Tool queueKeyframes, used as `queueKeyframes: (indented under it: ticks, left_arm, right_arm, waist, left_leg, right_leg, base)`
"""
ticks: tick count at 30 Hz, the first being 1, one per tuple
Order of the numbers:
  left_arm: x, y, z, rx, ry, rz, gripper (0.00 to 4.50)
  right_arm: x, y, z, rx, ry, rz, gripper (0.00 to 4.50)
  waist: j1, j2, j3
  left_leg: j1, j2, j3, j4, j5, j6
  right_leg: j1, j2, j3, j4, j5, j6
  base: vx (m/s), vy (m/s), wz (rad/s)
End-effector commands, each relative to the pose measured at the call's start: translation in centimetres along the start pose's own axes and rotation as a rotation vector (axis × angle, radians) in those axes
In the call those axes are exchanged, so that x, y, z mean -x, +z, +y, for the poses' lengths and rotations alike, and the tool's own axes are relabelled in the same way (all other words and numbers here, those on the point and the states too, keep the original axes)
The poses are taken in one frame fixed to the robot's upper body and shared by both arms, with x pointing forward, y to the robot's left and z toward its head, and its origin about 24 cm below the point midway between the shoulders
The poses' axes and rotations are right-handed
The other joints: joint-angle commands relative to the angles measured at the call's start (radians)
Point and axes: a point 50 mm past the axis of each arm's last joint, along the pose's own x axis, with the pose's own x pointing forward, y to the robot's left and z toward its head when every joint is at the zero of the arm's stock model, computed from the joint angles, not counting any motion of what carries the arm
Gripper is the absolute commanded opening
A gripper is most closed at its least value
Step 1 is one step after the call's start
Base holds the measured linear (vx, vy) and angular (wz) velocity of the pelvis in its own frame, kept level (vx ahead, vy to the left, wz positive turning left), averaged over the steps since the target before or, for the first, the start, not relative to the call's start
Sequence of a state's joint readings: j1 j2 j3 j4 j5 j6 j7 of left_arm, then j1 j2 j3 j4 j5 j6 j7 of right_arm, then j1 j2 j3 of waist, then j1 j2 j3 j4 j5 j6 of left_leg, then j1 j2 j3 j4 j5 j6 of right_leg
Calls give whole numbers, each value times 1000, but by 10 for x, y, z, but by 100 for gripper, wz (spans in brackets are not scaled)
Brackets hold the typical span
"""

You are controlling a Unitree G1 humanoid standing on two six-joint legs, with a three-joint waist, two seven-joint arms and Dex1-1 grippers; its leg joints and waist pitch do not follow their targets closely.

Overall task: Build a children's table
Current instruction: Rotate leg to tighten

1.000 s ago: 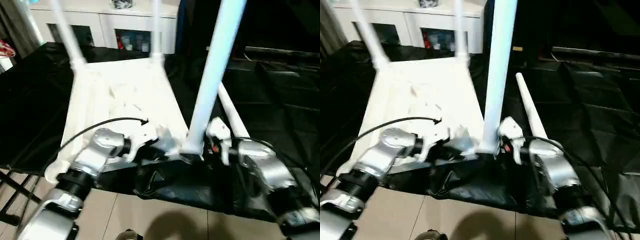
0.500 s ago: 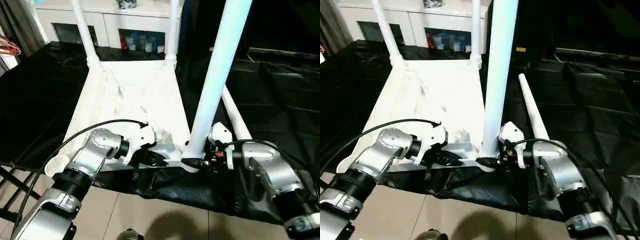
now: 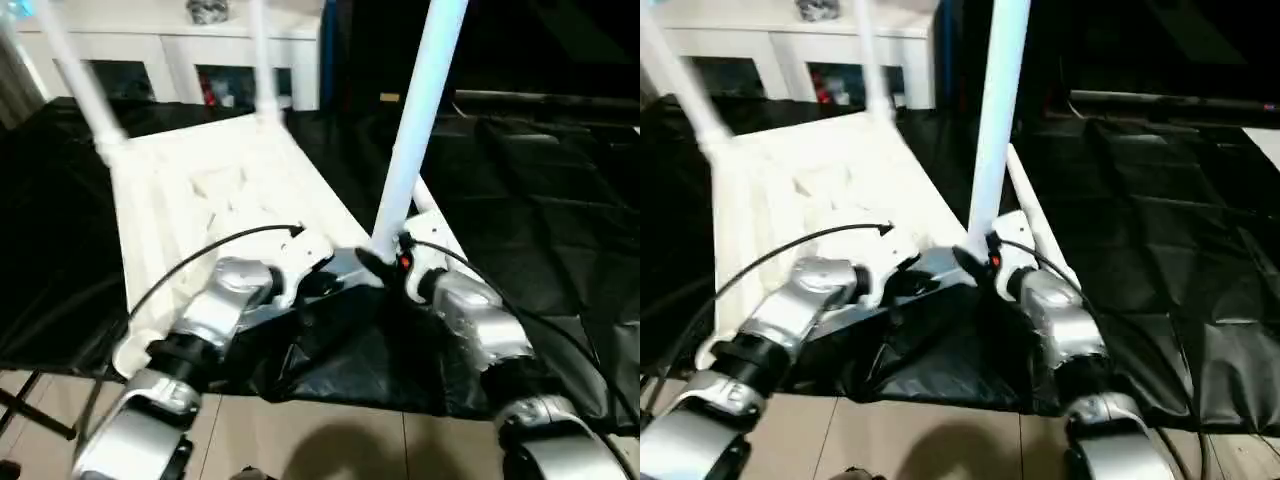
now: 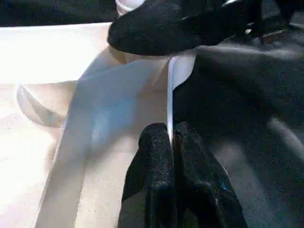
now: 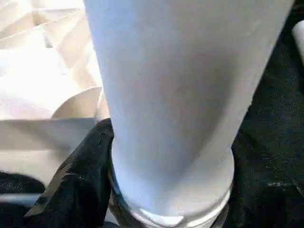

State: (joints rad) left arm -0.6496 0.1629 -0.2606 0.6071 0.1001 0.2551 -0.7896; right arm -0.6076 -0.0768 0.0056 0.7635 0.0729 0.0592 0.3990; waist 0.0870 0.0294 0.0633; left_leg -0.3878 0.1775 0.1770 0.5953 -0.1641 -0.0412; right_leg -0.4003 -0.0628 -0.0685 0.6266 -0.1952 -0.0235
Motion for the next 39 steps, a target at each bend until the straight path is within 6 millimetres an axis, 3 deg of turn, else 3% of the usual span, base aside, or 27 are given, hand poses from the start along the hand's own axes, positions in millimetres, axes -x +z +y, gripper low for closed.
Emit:
queueKeyframes:
  ticks: [1, 7, 13, 21, 32, 39]
  left_arm:
    - [-10, 28, -13, -44, -53, -116, 0]
    - [-6, 24, -16, -62, -117, -123, 0]
    - [8, 17, -16, -89, -246, -125, 0]
    - [23, 5, -10, -116, -364, -77, 0]
    - [34, -5, -9, -120, -444, -40, 0]
    - [31, -4, -9, -112, -402, -66, 0]
  right_arm:
    - [-10, -5, 27, -34, 100, 18, 346]
    - [-6, 1, 22, -24, 170, -7, 390]
    - [14, -2, 13, 116, 396, 7, 390]
    - [47, -5, 8, 244, 687, 79, 390]
    - [61, -5, 15, 242, 852, 120, 293]
    - [60, -13, 21, 216, 851, 142, 274]
  waist:
    - [7, -6, -77]
    - [7, -3, -76]
    - [18, -2, -77]
    - [46, -5, -74]
    - [62, -9, -74]
    - [62, -9, -75]
  left_leg:
    - [15, 50, -22, -65, -188, 33]
    - [17, 54, -22, -67, -202, 46]
    - [16, 56, -20, -64, -190, 61]
    - [21, 60, -20, -65, -224, 58]
    - [20, 63, -21, -67, -214, 54]
    - [19, 62, -21, -66, -210, 52]
  right_leg:
    - [53, -95, 52, -84, -153, -218]
    - [53, -93, 52, -83, -139, -229]
    - [55, -91, 52, -78, -105, -233]
    - [50, -94, 53, -86, -192, -214]
    - [46, -96, 53, -85, -217, -205]
    - [45, -97, 53, -87, -230, -199]
  base:
    - [0, 0, 0]
    - [0, 0, 0]
    - [0, 0, 0]
    - [0, 0, 0]
    - [0, 0, 0]
    - [0, 0, 0]
